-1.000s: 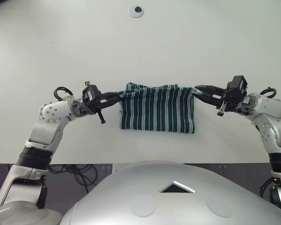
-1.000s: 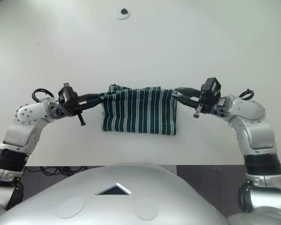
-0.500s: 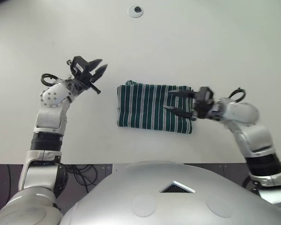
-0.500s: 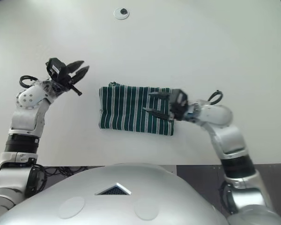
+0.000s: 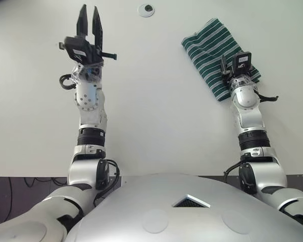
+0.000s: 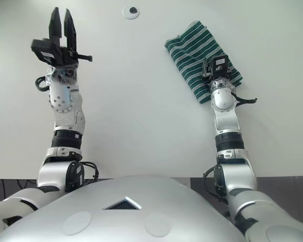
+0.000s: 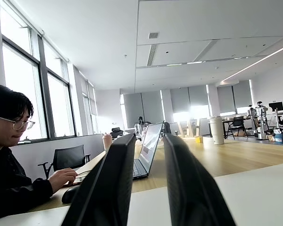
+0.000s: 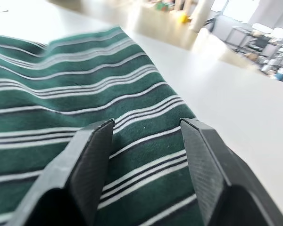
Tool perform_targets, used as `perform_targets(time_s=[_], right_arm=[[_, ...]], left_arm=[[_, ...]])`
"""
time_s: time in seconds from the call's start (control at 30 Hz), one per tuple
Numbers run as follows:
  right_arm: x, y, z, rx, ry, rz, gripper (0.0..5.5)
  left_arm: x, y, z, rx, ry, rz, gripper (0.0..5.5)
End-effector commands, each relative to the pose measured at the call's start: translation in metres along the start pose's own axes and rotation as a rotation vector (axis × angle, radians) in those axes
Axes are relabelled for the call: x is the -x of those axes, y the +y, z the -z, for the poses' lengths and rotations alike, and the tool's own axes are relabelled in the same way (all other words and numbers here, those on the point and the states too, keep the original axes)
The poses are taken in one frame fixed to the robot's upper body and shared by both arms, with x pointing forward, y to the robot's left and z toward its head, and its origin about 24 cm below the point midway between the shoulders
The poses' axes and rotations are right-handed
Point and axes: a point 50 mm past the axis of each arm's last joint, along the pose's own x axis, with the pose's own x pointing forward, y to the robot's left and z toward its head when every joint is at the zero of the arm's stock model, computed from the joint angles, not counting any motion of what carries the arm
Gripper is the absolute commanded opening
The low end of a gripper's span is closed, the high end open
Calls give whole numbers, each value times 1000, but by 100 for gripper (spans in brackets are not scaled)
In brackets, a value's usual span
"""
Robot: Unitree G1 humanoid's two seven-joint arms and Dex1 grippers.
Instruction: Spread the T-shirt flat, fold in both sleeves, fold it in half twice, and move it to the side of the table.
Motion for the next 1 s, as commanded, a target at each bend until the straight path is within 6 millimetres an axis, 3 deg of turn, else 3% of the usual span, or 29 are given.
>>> perform_targets(time_s=[0.03, 0.13, 0.23, 0.4, 0.6, 1.0], right_arm=[[3, 24, -28, -104, -264, -58, 254], [21, 37, -53, -117, -544, -167, 254], [33, 44, -59, -62, -678, -240, 254], [35, 47, -53, -36, -712, -260, 254], [39, 46, -54, -22, -765, -239, 254], [36, 38, -45, 6, -748, -212, 254]], left_arm=[[16, -3, 10, 62, 49, 11, 101], [23, 2, 5, -2, 10, 28, 101], [26, 5, 6, -64, -7, 24, 101], [29, 5, 5, -18, -52, -2, 101], [15, -1, 3, -33, -82, -41, 101], [14, -15, 11, -57, -93, 62, 101]])
